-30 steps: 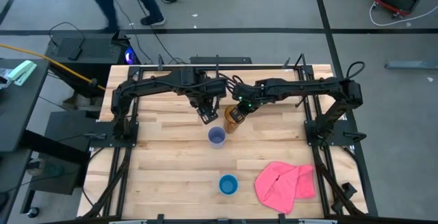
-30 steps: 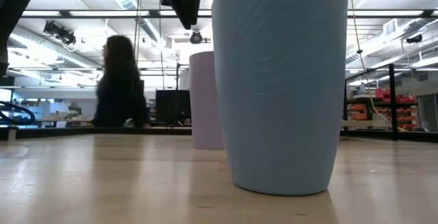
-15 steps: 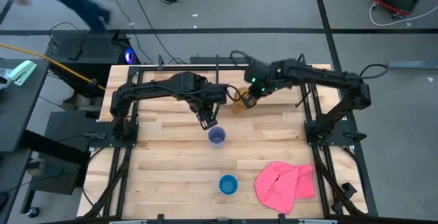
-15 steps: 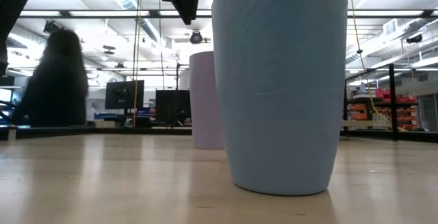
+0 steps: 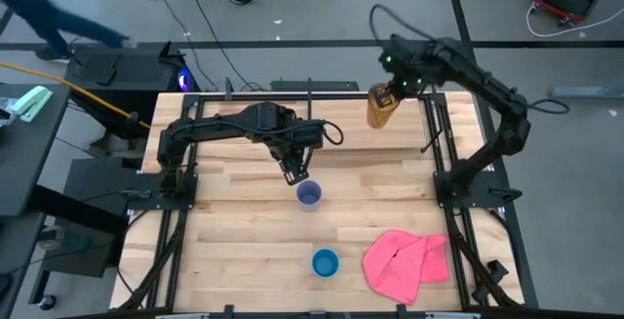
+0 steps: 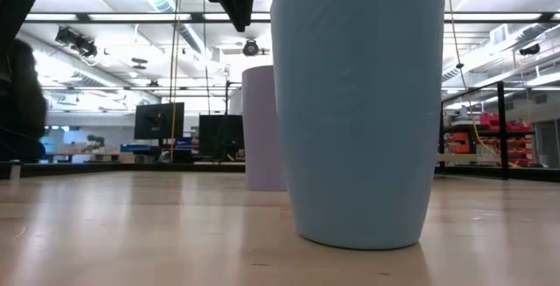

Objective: Stack small to large cups/mugs on shelf
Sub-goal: Put the brown cup on the shelf

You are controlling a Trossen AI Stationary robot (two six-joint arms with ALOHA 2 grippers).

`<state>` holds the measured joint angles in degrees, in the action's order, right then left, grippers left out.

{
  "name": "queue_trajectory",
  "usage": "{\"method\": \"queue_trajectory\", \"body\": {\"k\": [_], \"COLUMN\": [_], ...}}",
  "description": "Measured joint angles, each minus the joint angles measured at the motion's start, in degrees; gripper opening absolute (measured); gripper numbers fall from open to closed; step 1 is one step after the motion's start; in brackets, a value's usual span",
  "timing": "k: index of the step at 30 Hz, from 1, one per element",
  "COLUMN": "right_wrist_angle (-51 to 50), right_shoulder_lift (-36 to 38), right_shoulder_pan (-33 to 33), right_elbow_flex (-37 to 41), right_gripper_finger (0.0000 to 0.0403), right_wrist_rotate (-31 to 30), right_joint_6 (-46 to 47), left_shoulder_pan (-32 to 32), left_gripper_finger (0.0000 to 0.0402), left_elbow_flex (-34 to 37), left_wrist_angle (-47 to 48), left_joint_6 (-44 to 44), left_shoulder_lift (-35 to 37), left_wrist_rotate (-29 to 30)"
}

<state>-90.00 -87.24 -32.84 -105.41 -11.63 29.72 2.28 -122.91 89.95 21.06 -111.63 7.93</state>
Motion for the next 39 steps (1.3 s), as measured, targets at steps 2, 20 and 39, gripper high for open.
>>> {"method": "queue_trajectory", "body": {"k": [2, 20, 39], "right_wrist_angle": [0.0, 8.5, 19.1], "right_shoulder_lift": [0.0, 6.6, 12.0], "right_shoulder_pan": [-3.9, -21.4, -24.2], "right_elbow_flex": [0.2, 18.6, 30.6], "right_gripper_finger": [0.0008, 0.0008, 0.0009], "right_wrist_rotate": [1.1, 6.4, 7.6], "right_joint_6": [-2.4, -14.0, -12.2], "left_shoulder_pan": [0.0, 0.1, 0.1], "left_gripper_finger": [0.0130, 0.0130, 0.0129], "left_elbow_flex": [0.0, 0.0, 0.0], "left_wrist_angle": [0.0, -2.7, -3.4], "left_joint_6": [0.0, 0.8, 0.8], "left_shoulder_lift": [0.0, 0.0, 0.0], "left_wrist_rotate": [0.0, 0.0, 0.0]}}
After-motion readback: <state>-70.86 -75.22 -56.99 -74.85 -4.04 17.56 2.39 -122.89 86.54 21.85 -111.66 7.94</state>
